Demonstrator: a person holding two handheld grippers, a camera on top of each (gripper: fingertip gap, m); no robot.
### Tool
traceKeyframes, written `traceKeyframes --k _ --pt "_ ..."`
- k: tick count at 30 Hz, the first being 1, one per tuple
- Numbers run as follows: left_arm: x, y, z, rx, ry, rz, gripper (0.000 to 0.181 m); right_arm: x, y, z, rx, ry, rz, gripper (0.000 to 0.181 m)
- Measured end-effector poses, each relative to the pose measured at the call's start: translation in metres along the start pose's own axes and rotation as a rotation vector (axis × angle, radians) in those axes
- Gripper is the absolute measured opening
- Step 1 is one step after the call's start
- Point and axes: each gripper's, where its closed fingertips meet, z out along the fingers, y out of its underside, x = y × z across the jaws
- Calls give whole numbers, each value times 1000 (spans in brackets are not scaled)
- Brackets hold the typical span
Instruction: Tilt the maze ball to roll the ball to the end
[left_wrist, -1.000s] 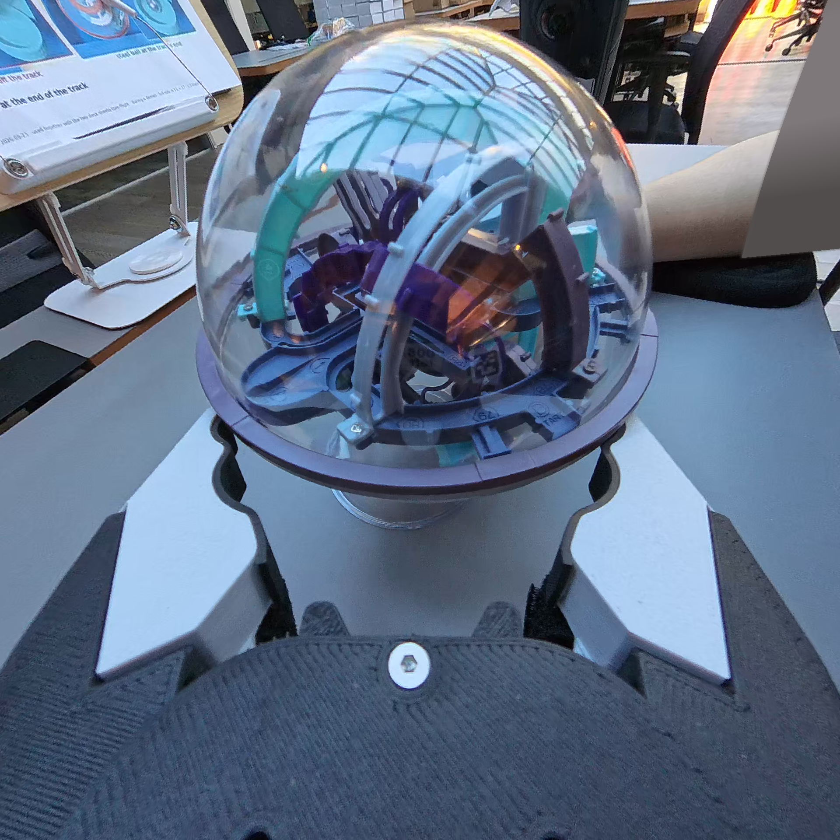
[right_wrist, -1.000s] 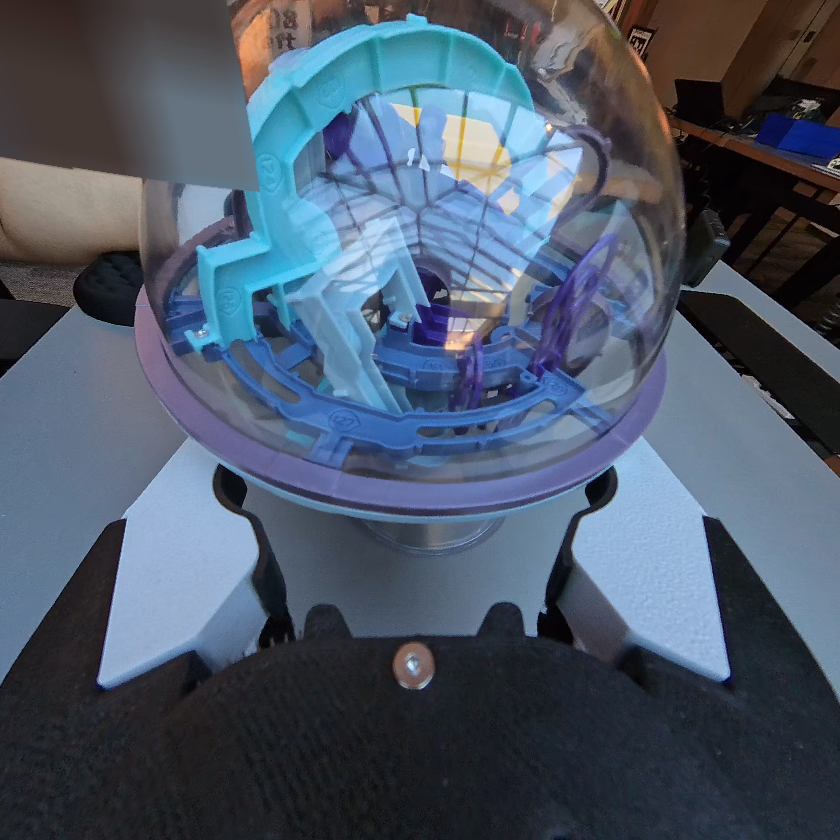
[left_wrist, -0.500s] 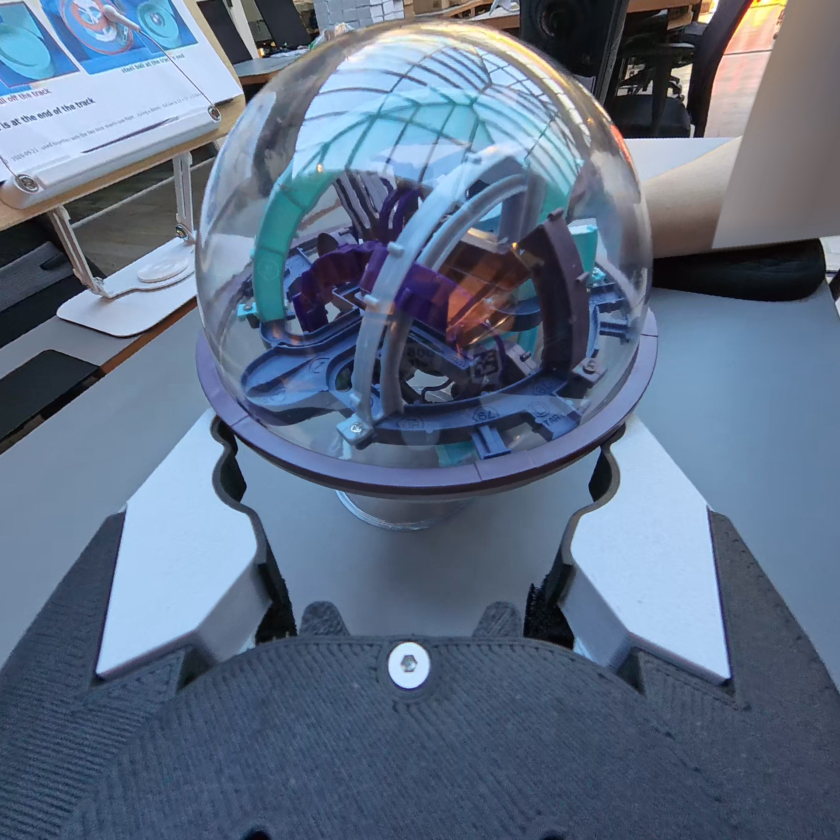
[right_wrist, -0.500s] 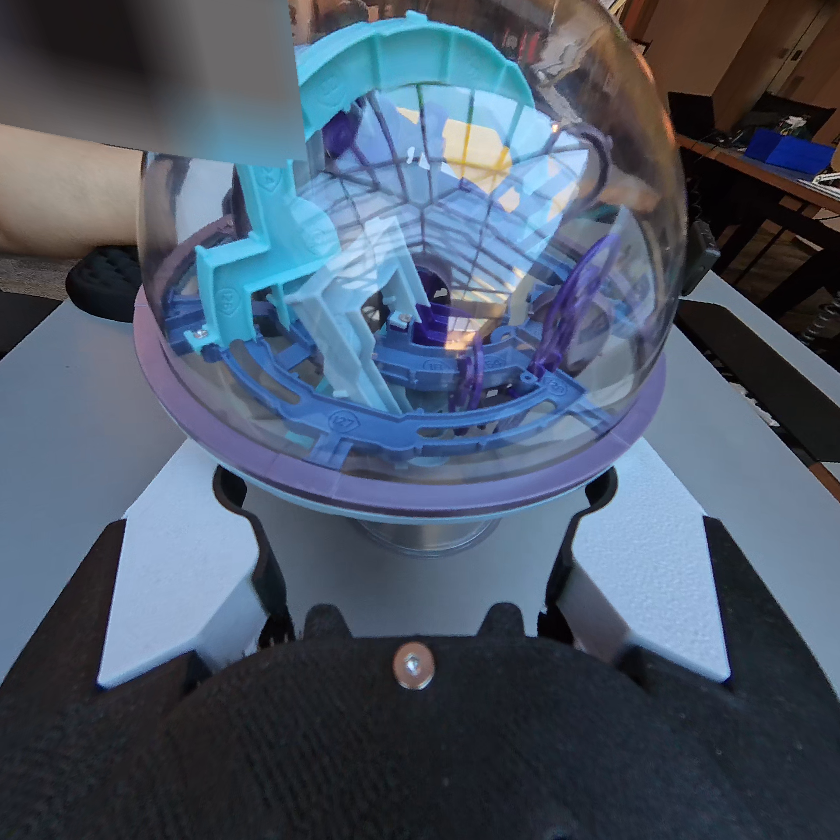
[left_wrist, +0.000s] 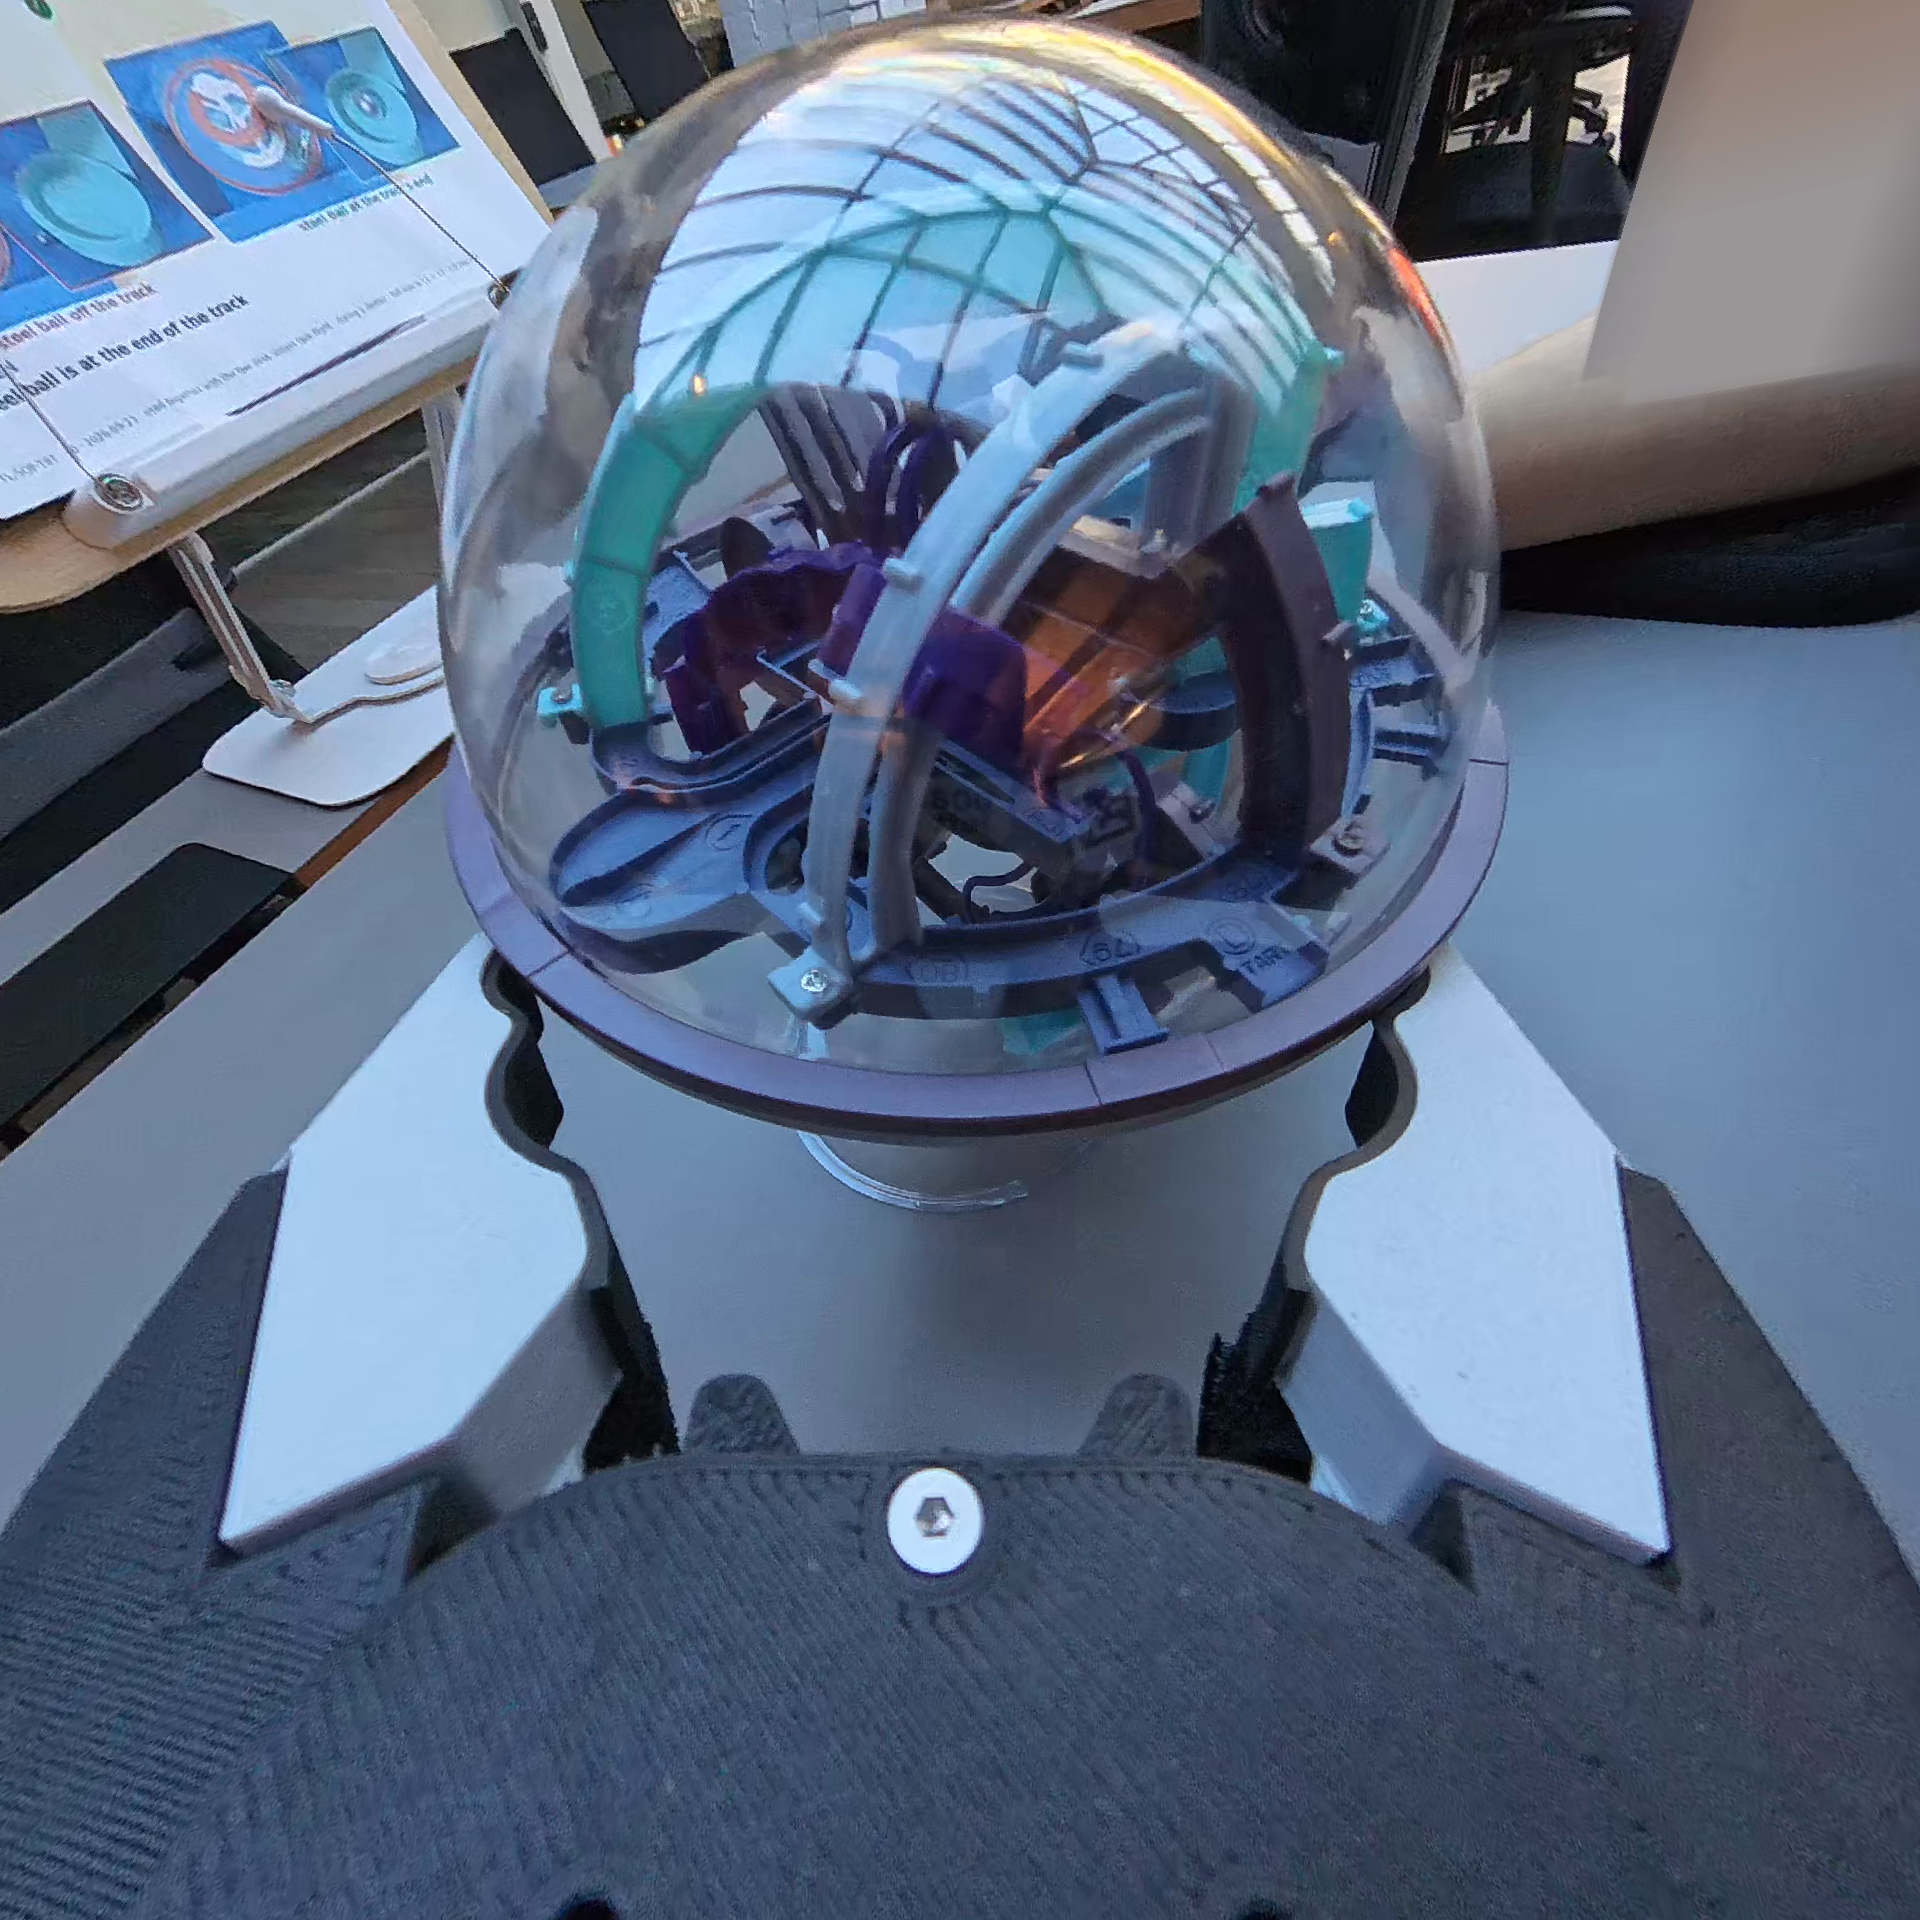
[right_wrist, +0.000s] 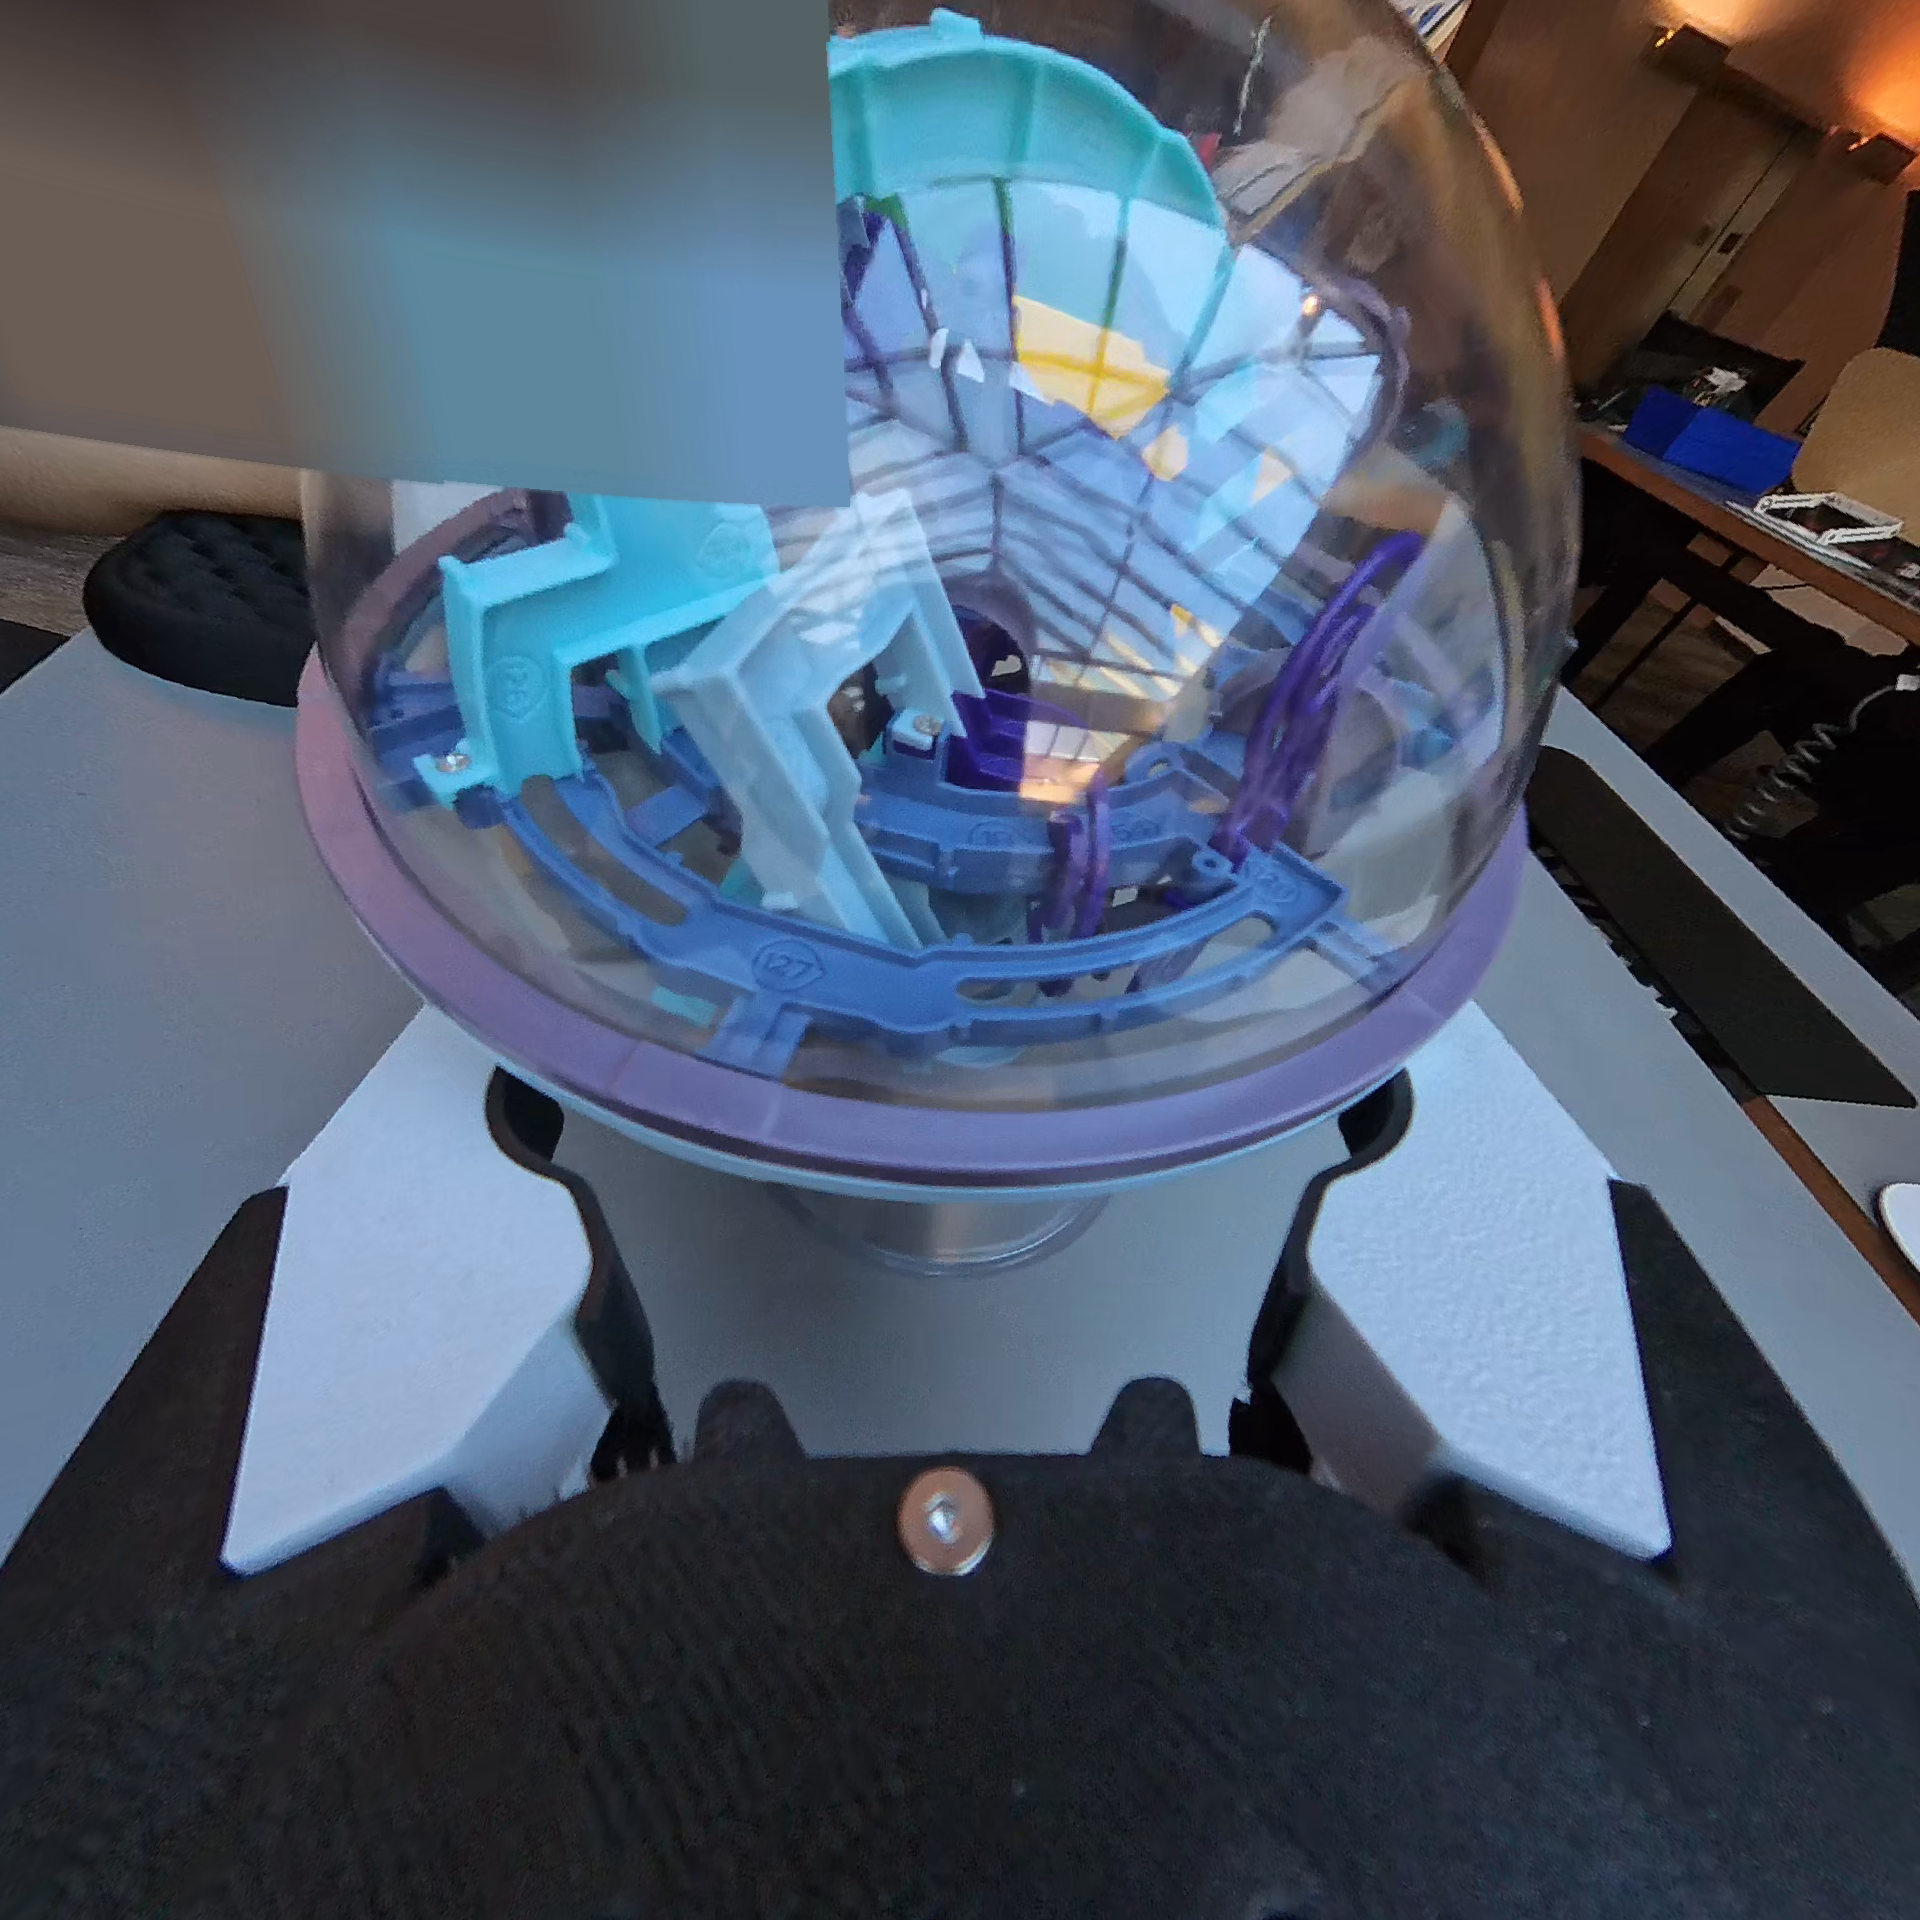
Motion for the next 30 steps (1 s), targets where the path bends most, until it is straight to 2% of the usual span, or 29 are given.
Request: traceKeyframes --k 30 --pt "2 -4 -3 -11 -70 186 154 1 -5 -1 33 88 -173 154"
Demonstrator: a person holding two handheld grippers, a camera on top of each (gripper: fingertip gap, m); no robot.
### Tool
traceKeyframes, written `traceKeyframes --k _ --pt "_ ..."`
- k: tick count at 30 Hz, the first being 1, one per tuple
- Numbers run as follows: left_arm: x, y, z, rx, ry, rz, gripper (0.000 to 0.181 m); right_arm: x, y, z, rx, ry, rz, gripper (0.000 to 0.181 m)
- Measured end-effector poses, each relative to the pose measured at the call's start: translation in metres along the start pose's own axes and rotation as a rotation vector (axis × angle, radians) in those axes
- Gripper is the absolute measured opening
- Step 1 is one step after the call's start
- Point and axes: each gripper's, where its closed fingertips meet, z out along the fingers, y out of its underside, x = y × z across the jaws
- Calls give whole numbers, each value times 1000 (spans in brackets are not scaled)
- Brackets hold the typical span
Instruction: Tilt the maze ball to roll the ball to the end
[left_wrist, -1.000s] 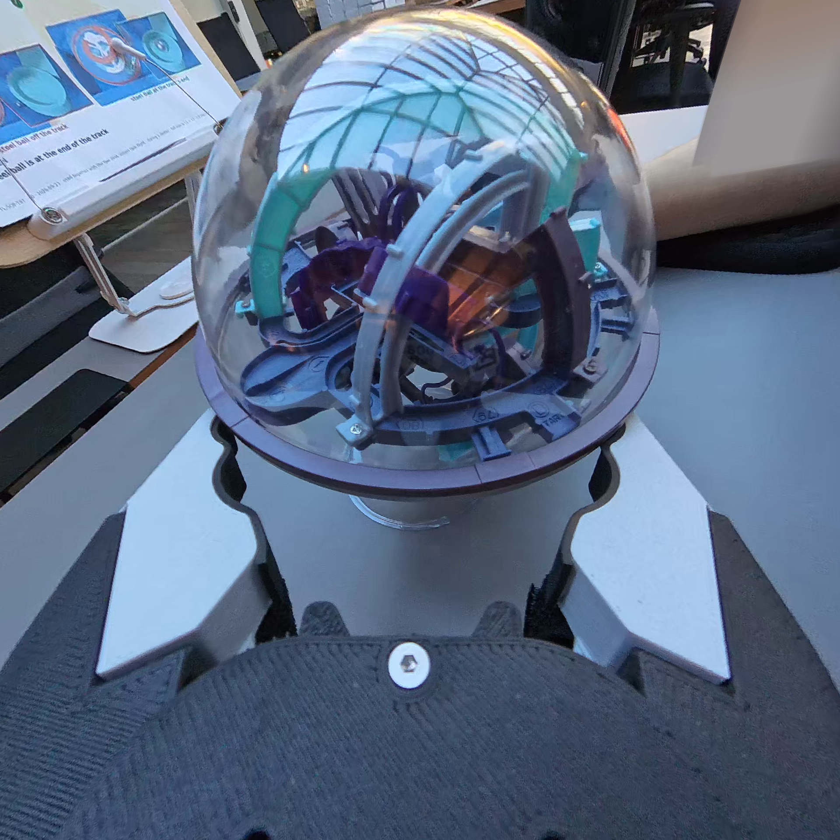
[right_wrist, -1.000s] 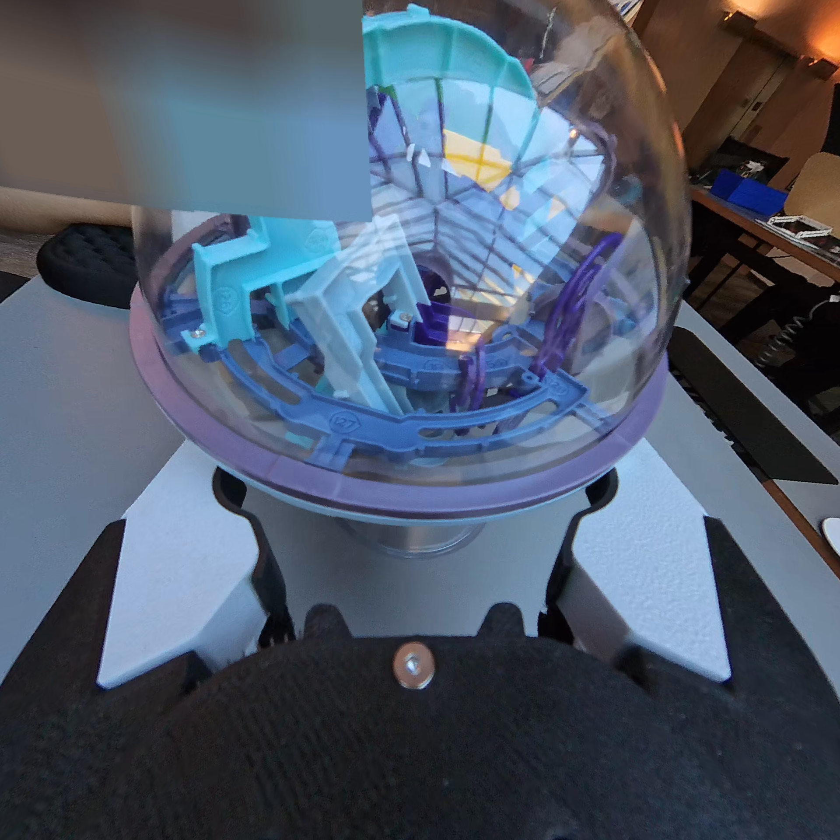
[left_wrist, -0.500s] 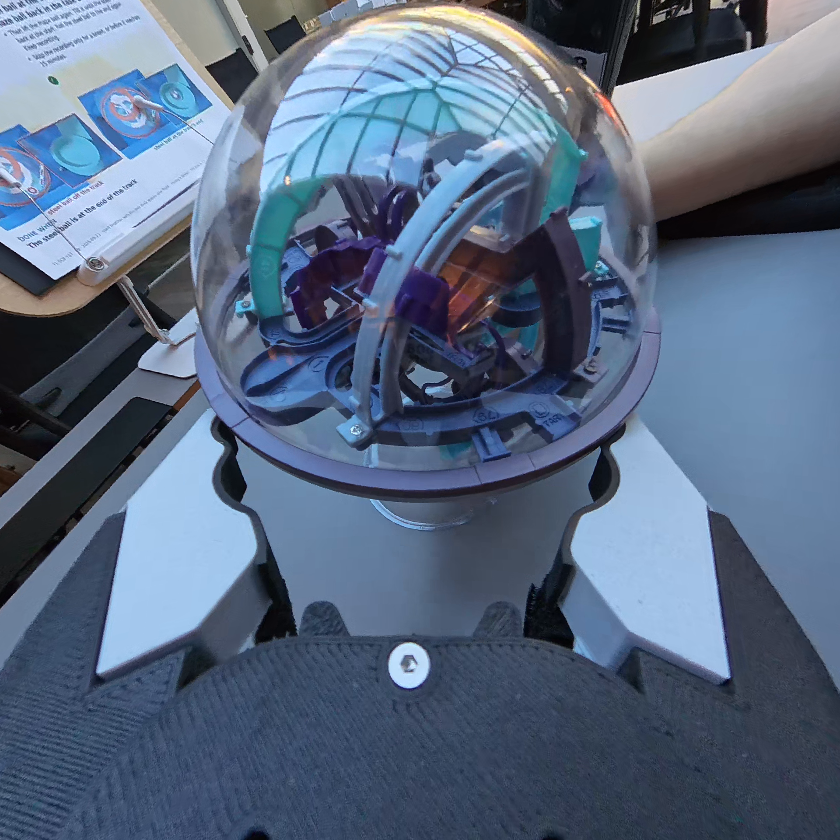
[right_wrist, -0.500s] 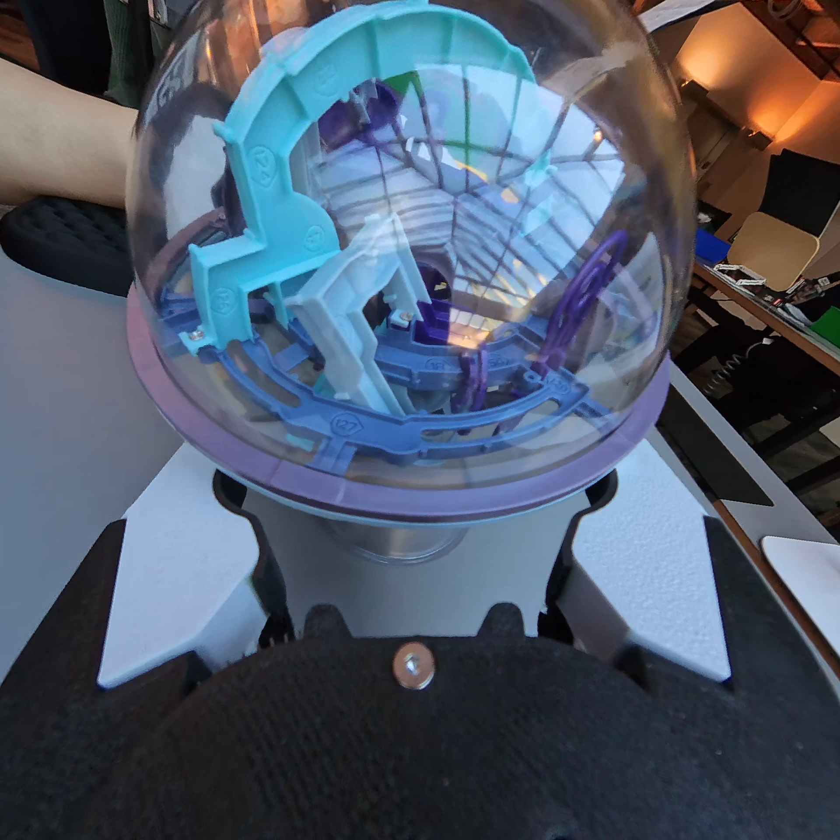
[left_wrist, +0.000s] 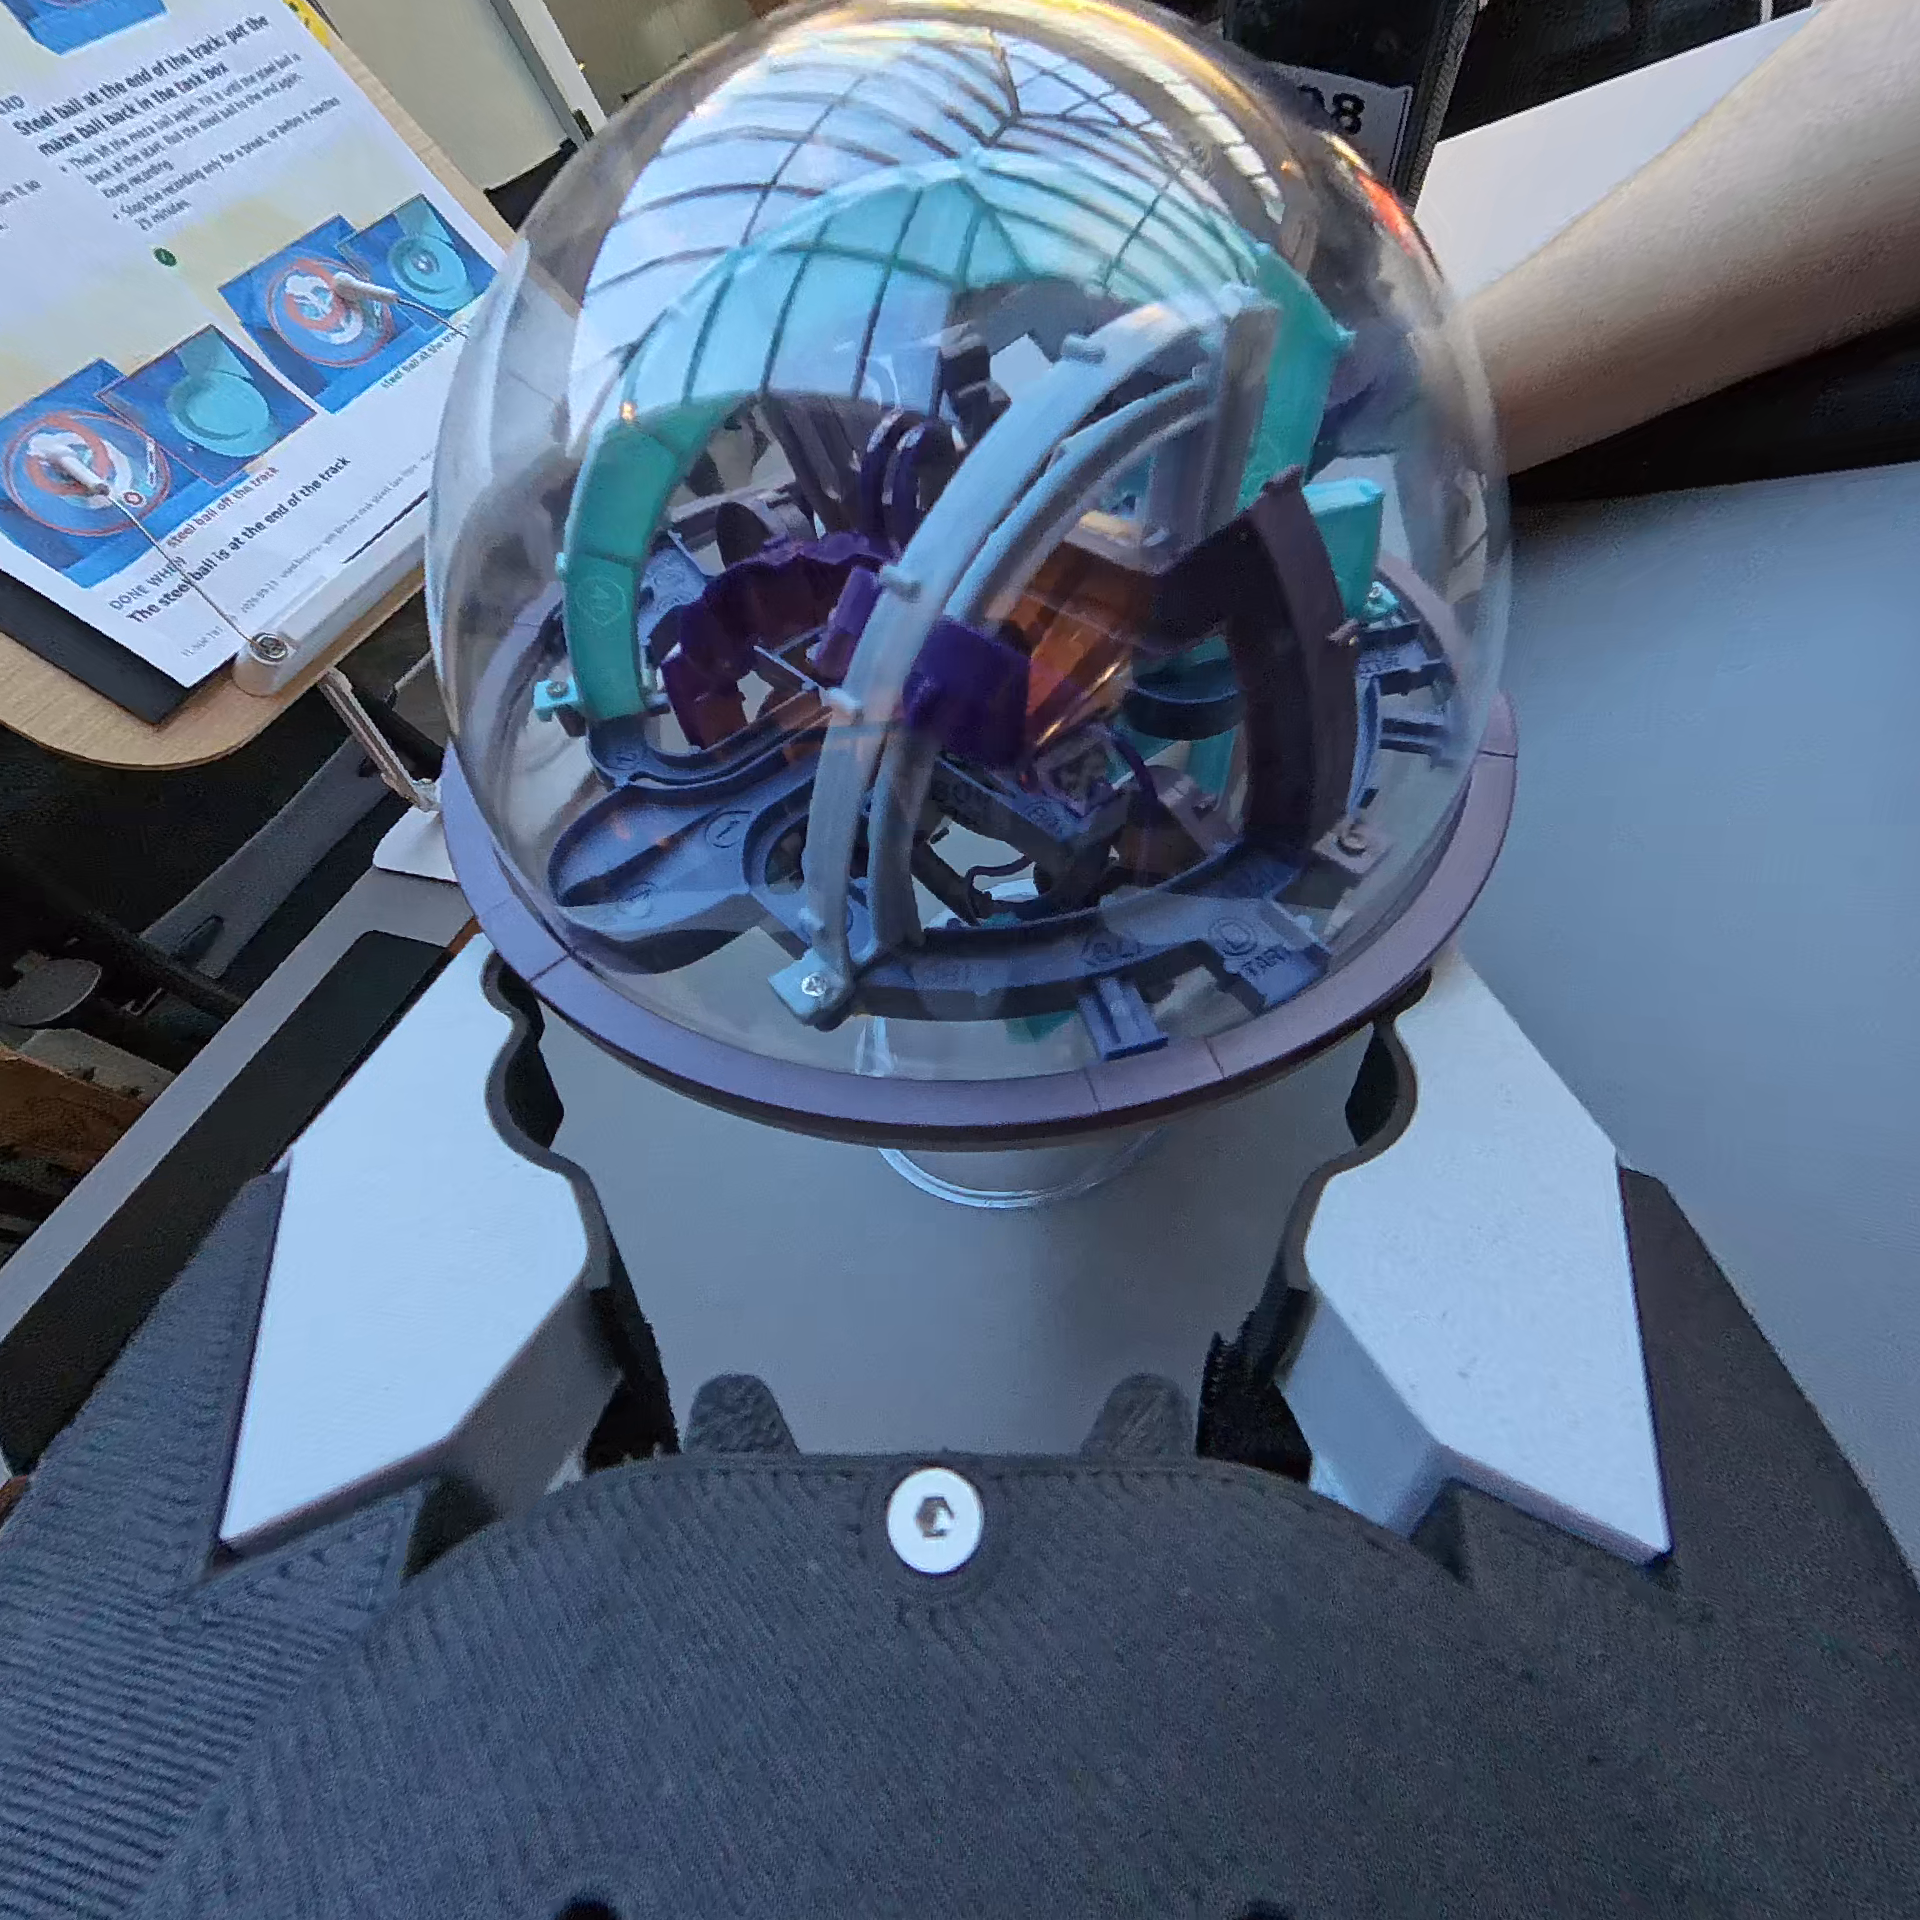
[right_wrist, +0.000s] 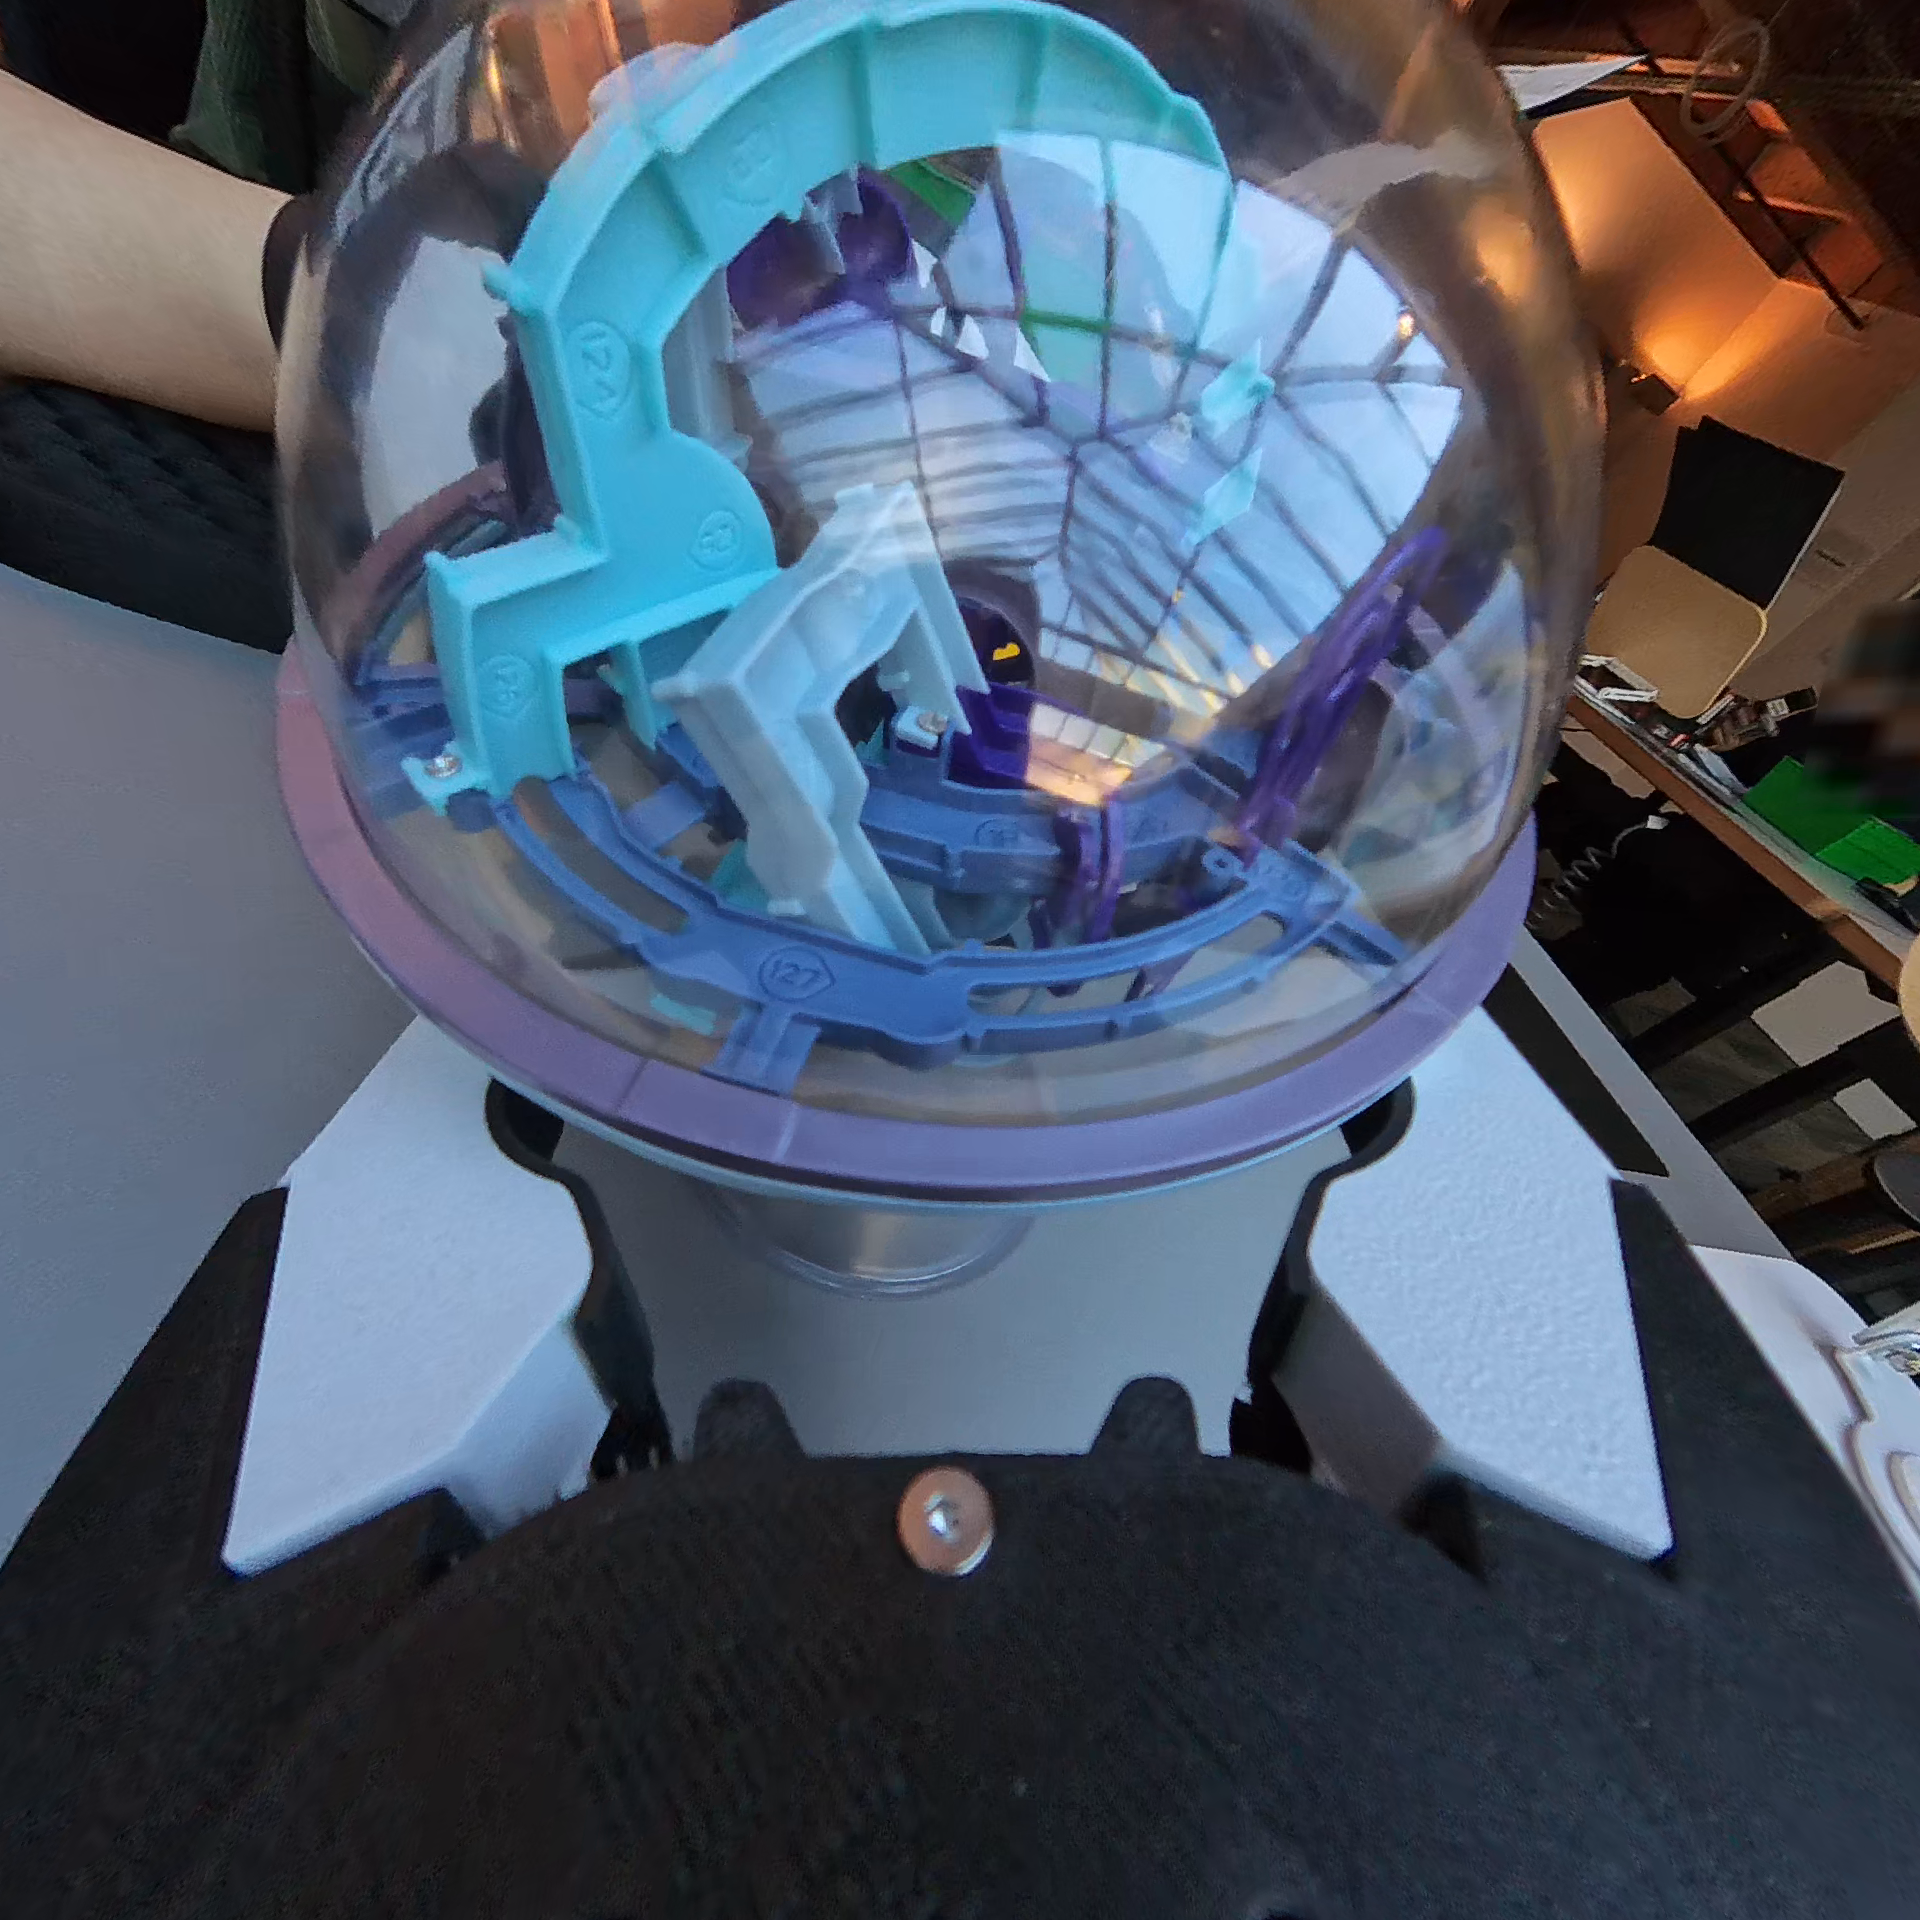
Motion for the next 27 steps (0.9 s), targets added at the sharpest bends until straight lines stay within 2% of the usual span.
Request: traceKeyframes --k 27 --pt "0 -4 -3 -27 -61 155 154 3 -5 -2 30 70 -136 154"
